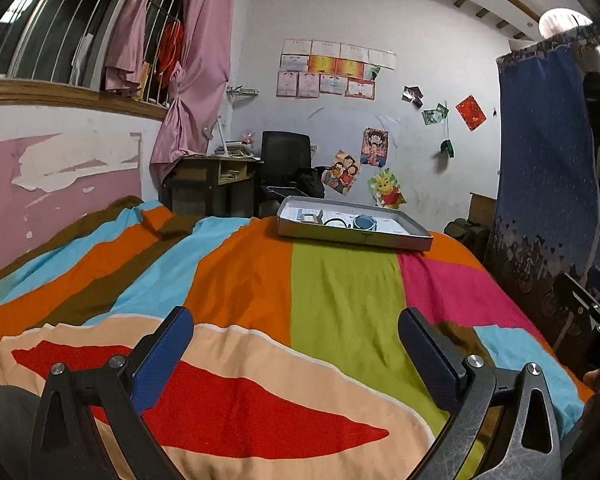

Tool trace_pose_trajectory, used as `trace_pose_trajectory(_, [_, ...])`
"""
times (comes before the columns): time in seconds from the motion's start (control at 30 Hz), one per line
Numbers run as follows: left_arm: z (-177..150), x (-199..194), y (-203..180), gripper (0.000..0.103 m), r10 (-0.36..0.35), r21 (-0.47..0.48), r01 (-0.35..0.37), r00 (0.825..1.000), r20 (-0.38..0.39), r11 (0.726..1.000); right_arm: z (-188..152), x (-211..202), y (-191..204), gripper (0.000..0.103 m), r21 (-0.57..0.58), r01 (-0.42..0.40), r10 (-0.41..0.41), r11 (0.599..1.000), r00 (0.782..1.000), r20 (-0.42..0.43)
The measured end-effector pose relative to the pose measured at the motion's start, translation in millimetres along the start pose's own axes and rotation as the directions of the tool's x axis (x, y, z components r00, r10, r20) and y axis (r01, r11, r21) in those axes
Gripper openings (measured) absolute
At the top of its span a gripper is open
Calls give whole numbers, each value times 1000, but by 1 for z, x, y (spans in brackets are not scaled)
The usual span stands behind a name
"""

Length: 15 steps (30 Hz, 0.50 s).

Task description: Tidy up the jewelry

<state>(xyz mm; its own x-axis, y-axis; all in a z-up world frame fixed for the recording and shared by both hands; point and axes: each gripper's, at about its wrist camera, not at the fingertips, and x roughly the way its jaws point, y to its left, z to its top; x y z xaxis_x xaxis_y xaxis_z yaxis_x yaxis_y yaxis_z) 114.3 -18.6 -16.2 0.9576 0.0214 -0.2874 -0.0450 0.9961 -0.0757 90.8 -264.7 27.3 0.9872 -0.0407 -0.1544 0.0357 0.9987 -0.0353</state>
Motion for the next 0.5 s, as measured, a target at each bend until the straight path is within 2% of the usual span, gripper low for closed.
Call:
trace_pose_trajectory(0.3, [-6, 0, -12, 103, 25, 69, -24, 1000, -8, 997, -8, 9, -3, 101, -1, 8, -8, 1000, 999, -54])
trace_pose_trajectory(0.5, [-4, -1, -10, 103, 29, 49, -29, 1000, -7, 998, -9, 9, -3, 101, 4, 14, -14, 1000, 999, -52])
